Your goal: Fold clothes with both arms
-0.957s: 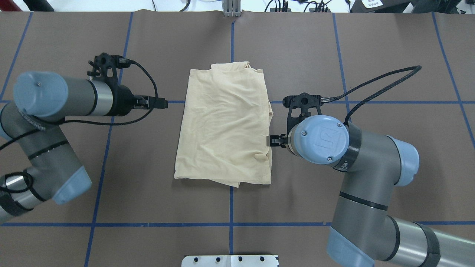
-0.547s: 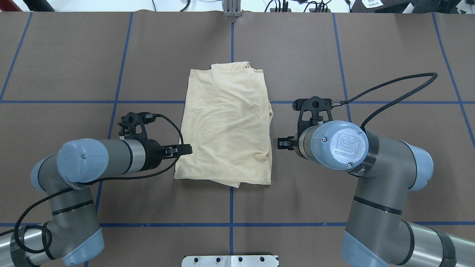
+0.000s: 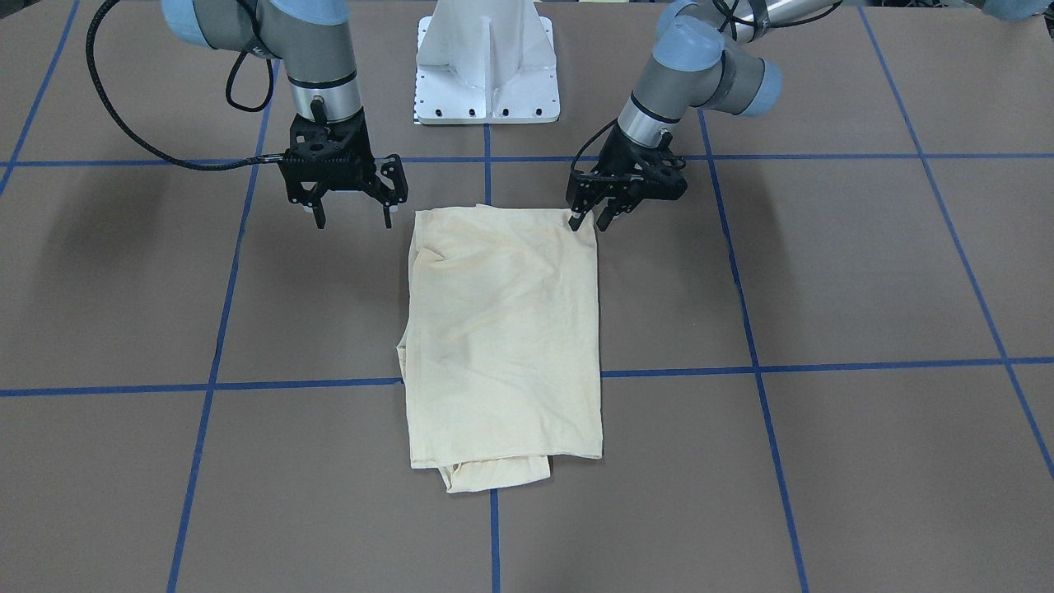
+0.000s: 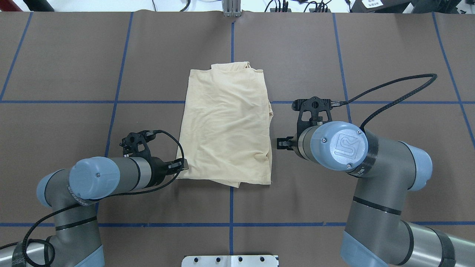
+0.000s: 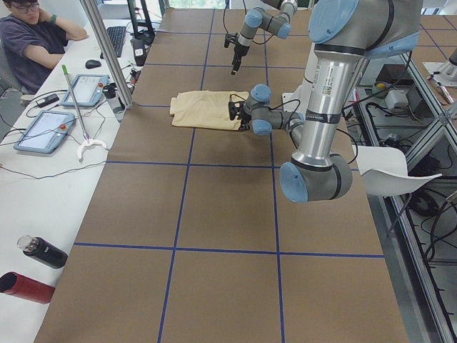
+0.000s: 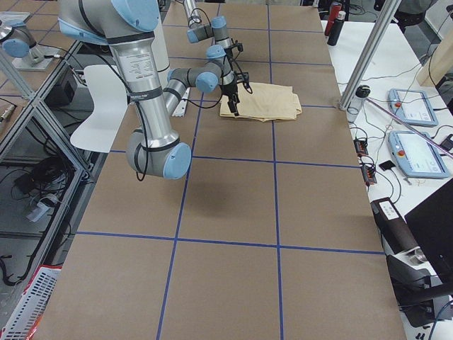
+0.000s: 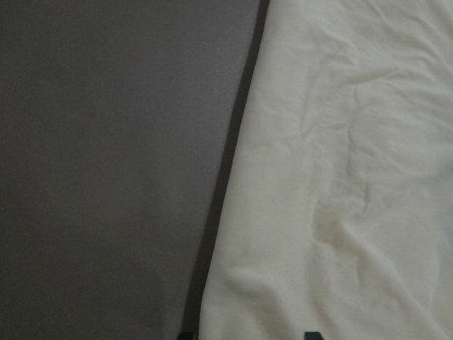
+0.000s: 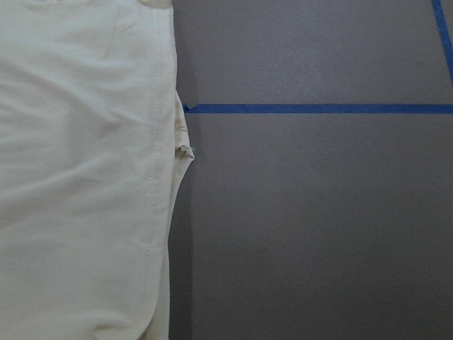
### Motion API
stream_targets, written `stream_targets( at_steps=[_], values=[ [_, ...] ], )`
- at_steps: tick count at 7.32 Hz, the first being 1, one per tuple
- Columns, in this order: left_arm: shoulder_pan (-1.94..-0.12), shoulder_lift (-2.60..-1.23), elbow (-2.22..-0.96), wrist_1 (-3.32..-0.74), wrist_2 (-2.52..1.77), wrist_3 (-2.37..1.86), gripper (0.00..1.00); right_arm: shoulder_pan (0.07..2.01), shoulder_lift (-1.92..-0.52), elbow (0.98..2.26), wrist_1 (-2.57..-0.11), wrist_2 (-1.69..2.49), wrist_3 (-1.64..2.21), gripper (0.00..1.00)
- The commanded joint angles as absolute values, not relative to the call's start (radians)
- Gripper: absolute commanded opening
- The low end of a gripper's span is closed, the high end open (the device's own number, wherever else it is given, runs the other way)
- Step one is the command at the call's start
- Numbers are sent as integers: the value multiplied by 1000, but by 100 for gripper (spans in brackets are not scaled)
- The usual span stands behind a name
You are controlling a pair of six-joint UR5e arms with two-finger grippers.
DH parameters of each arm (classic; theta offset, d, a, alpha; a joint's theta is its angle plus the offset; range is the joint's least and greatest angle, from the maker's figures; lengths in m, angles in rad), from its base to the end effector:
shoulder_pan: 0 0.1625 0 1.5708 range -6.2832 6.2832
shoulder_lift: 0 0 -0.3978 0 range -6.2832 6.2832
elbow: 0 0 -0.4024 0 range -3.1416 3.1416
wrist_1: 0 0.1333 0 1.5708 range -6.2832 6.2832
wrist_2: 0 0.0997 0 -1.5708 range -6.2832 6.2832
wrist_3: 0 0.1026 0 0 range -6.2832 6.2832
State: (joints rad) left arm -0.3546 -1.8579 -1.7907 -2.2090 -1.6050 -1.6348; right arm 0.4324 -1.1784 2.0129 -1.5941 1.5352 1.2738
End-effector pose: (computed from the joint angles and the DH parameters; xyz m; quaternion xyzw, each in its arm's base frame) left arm 0.5166 -0.3297 0.3002 0.0642 0.5381 -0.1655 0.8240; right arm -0.4559 -0.3613 0.2302 0.1560 -0.3627 0.0692 0.9161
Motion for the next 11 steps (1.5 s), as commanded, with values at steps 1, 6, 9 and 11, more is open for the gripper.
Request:
stream_targets(
  at_steps=[1,6,9,11],
  values=[
    [-350,-1859,-1787,-2195,-1603,-1651,59,431,-1175,2011,-1594,1534,1276,100],
    [-333,-1865,-1792,-2195,-1601,-1667,21,430,-1175,2011,-1594,1534,1278,100],
    [-334,-1862,-1799,-2195,-1601,-1666,0,414,-1174,2005,-1592,1526,1285,100],
    [-334,-1862,-1799,-2195,-1601,-1666,0,355,-1158,1965,-1589,1470,1502,96]
  ],
)
